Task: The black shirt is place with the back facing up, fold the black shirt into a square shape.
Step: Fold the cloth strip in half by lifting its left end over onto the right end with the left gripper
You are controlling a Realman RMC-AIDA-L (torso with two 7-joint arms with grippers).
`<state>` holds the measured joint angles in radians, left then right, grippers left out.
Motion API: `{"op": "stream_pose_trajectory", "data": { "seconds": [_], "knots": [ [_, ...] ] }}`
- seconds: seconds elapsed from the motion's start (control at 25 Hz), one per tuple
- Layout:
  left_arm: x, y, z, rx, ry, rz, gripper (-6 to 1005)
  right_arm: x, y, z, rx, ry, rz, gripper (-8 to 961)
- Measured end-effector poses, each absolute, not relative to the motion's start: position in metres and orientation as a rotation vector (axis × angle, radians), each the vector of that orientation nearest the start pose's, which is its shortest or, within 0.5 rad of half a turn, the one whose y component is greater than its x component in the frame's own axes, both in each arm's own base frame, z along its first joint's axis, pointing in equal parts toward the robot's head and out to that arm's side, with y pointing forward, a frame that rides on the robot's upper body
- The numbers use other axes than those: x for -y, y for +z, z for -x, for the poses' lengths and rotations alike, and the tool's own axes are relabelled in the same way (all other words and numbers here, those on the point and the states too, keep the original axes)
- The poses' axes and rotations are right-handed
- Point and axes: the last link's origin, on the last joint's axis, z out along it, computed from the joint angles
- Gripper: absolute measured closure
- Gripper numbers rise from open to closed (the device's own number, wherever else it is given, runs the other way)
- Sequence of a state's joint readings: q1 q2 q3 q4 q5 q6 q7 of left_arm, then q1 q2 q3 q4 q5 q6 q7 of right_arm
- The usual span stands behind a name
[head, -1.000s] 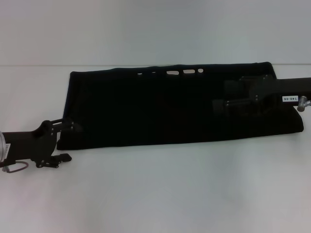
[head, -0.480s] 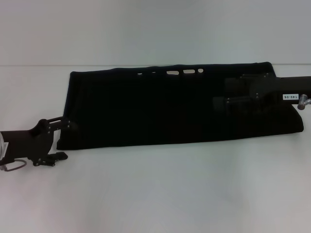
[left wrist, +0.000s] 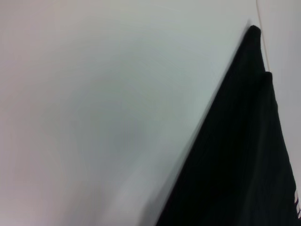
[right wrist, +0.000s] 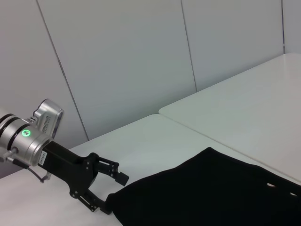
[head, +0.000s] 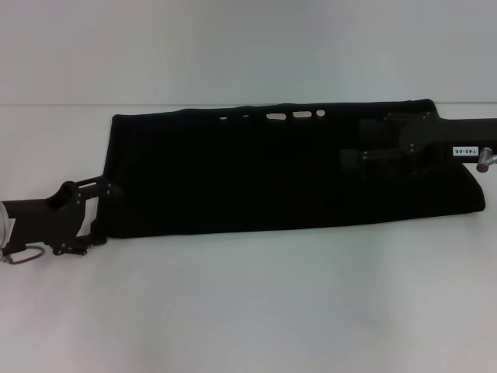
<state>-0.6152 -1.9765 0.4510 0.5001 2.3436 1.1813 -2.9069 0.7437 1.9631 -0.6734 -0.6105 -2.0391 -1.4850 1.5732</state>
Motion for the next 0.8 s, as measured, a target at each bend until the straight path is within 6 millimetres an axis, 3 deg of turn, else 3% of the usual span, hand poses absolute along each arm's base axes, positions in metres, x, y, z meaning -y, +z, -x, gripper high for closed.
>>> {"op": "stream_pose_trajectory", "data": {
  "seconds": [0.8],
  "knots": [
    [-0.3782, 0.0298, 0.3306, -2.854, 0.822, -1.807, 62, -0.3994, 0.0407, -0.2183, -0.635, 0.633, 2.706, 48]
  ]
}}
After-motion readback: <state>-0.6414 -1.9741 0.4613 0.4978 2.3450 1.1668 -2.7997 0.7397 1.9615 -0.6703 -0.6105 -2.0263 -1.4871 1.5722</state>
